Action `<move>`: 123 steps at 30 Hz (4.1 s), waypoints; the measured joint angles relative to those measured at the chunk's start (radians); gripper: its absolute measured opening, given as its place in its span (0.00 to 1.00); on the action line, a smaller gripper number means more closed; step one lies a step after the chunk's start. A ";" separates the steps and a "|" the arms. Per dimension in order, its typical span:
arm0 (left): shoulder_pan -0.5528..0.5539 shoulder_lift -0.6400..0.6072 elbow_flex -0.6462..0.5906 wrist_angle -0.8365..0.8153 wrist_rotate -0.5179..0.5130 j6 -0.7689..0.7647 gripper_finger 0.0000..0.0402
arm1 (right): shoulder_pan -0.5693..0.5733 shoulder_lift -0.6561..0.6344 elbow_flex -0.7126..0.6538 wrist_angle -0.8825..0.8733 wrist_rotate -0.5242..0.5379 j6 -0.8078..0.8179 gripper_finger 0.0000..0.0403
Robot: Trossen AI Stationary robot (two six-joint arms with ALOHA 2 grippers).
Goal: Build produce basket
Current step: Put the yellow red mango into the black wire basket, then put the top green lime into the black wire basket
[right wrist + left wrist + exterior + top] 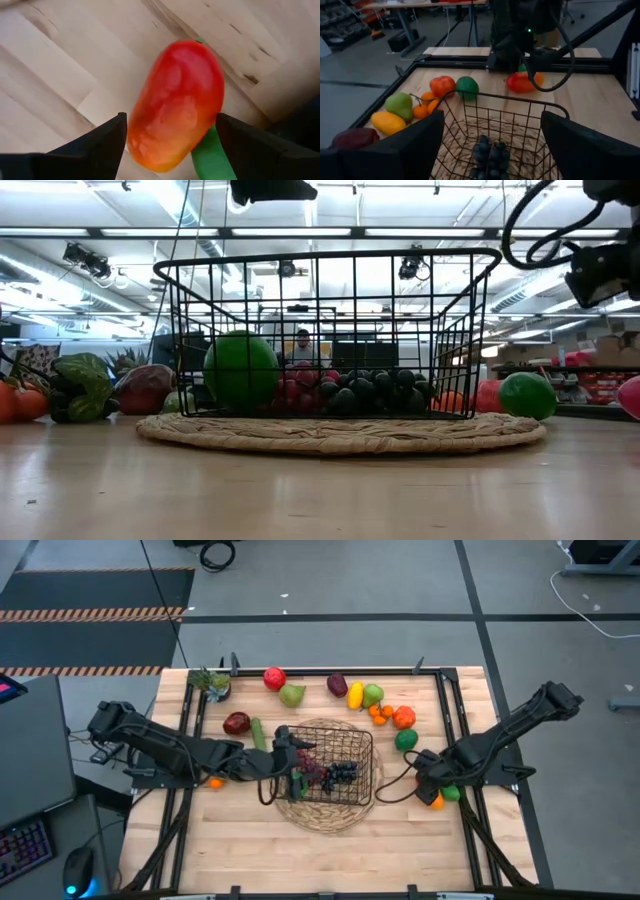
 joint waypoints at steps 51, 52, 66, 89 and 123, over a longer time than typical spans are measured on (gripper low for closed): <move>0.085 -0.050 0.026 -0.050 -0.018 0.023 0.84 | 0.007 0.022 0.467 0.367 0.890 -0.812 0.62; 0.084 -0.050 0.026 -0.056 -0.018 0.012 0.84 | -0.008 0.030 0.460 0.426 0.863 -0.857 0.62; 0.080 -0.050 0.026 -0.144 -0.018 -0.031 0.84 | -0.116 0.261 0.353 0.782 0.766 -0.946 0.67; 0.047 -0.050 0.026 -0.152 -0.019 -0.032 0.84 | -0.184 0.317 0.345 0.870 0.701 -0.971 0.96; 0.042 -0.050 0.026 -0.101 -0.017 0.036 0.84 | -0.459 0.090 0.047 0.107 0.704 -0.167 0.92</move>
